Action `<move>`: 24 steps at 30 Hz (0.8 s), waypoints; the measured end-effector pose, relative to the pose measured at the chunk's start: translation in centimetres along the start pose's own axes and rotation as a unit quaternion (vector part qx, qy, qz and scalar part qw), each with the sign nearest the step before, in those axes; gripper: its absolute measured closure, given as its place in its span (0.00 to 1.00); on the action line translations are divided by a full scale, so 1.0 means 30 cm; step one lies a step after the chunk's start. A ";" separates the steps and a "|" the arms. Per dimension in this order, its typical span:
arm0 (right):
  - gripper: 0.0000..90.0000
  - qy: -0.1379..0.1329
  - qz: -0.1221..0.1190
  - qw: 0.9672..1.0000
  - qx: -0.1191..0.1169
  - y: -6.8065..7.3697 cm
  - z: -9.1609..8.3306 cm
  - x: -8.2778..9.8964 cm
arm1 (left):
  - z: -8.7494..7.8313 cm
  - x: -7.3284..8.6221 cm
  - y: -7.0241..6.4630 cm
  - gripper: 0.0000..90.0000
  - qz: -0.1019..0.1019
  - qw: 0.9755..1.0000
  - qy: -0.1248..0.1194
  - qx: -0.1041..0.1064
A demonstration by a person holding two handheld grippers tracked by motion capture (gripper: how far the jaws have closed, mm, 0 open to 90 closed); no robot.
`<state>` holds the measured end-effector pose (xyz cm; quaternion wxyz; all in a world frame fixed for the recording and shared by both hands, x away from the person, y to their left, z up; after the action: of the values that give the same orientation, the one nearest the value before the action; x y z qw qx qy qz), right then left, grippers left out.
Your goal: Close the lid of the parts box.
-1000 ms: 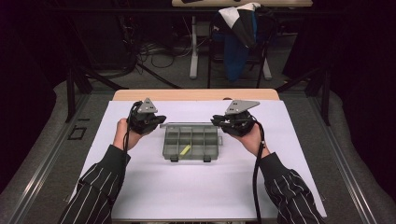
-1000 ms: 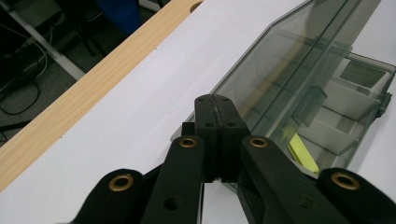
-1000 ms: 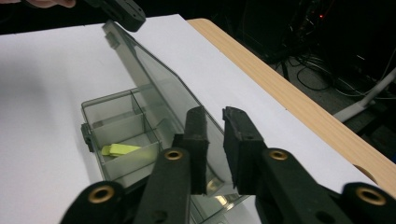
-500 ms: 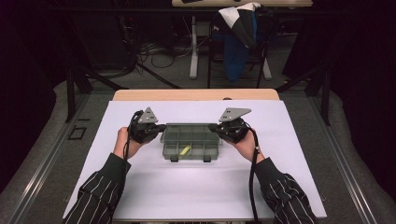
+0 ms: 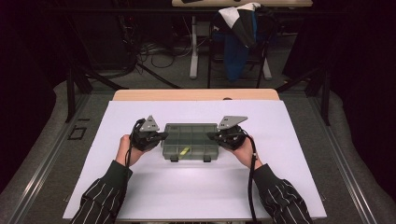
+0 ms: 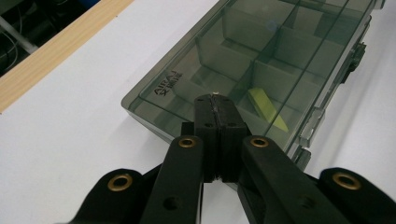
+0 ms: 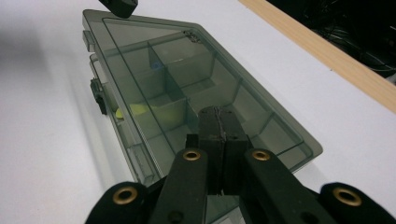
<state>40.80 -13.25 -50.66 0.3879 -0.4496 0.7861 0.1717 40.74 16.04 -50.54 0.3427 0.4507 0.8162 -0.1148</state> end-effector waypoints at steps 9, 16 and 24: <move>1.00 0.013 0.002 1.000 -0.009 0.012 0.018 0.021 | 0.016 0.024 -0.011 0.99 -0.006 1.000 0.000 0.003; 1.00 0.022 0.006 1.000 -0.008 0.017 0.025 0.039 | 0.020 0.041 -0.022 0.99 -0.008 1.000 -0.008 0.010; 1.00 0.027 0.014 1.000 -0.006 0.017 0.024 0.055 | 0.032 0.063 -0.030 0.99 -0.002 1.000 -0.004 0.012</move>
<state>40.23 -13.47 -52.41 0.3613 -0.4458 0.8012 0.1695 39.76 16.29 -52.62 0.3401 0.4530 0.8142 -0.1274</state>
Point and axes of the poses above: each handheld gripper's, and its own axes: z roughly forward along the jaws, x roughly out of its underside, y roughly to its left, the point moved 2 cm from there along z, roughly forward along the jaws, and after that the axes turned 6 degrees about y, right-handed, at the moved point
